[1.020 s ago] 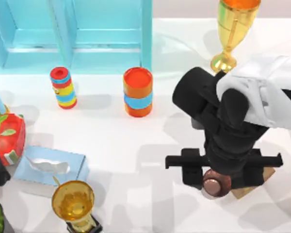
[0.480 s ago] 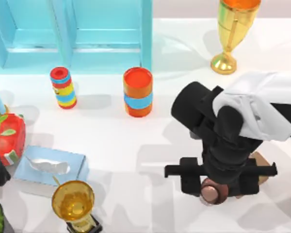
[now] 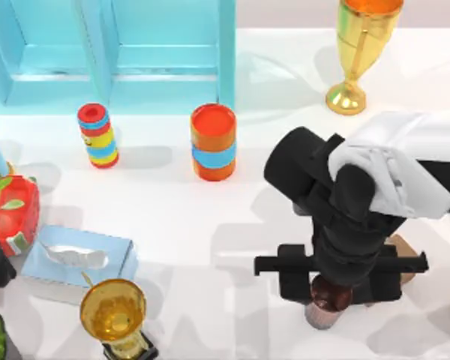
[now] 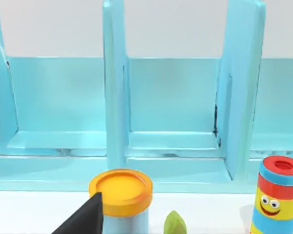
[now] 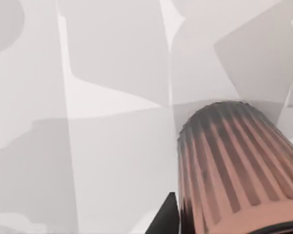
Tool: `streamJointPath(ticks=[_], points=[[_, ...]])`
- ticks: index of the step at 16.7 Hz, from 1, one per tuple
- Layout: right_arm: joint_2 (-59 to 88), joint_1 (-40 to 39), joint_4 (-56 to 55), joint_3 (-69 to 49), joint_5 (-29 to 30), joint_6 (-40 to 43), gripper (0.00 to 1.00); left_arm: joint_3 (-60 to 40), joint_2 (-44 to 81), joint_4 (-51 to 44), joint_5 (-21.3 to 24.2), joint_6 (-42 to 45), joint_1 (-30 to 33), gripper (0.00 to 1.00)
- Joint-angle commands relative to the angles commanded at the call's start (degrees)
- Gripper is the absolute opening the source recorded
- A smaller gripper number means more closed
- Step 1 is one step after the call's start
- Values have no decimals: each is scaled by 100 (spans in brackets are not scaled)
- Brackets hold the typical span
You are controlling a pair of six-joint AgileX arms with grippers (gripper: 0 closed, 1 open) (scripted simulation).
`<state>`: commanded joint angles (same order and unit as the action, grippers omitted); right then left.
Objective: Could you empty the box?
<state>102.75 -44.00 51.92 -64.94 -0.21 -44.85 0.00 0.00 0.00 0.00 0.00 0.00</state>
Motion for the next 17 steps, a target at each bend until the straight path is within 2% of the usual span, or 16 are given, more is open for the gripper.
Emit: streamJointPath(ticks=[5,17], points=[[0,0,0,0,0,0,98,0,0,0,0,0,0,100],[-45,-13,231,-232,2,-20,100,0,0,0,0,0,0,100]])
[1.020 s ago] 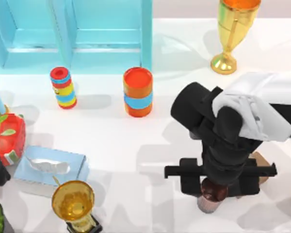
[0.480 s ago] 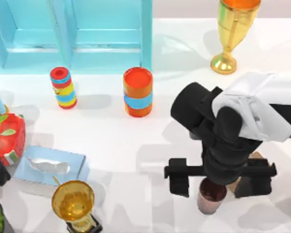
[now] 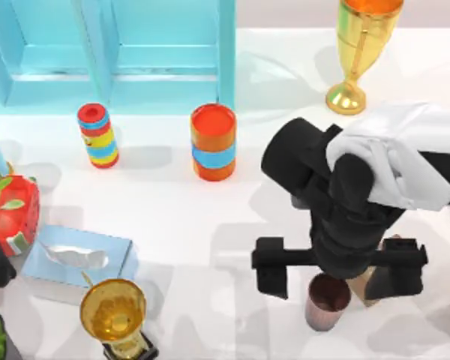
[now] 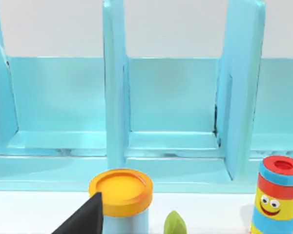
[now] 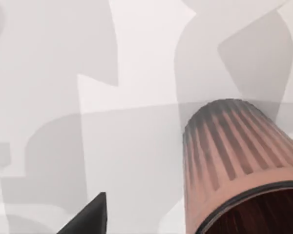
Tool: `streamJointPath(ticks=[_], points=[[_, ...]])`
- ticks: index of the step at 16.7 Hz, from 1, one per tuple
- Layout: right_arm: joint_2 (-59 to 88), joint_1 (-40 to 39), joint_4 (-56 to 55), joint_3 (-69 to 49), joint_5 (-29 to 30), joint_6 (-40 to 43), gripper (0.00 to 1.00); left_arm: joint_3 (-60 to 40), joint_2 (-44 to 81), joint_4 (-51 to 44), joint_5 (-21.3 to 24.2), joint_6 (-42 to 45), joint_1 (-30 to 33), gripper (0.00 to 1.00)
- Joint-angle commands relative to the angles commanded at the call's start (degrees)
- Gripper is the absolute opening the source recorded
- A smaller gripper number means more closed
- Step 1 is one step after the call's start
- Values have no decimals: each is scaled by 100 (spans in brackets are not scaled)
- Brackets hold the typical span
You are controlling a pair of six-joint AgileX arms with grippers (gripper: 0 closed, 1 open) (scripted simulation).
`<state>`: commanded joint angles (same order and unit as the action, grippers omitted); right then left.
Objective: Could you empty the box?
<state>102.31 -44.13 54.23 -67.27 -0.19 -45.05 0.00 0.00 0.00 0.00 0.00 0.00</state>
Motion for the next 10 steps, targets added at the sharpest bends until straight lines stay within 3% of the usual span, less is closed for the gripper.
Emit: streamJointPath(ticks=[6,10], points=[[-252,14,1616,-1155,-9,10,100,0,0,0,0,0,0,100],[-441,43,2013,-1528,-4,50,100,0,0,0,0,0,0,100]])
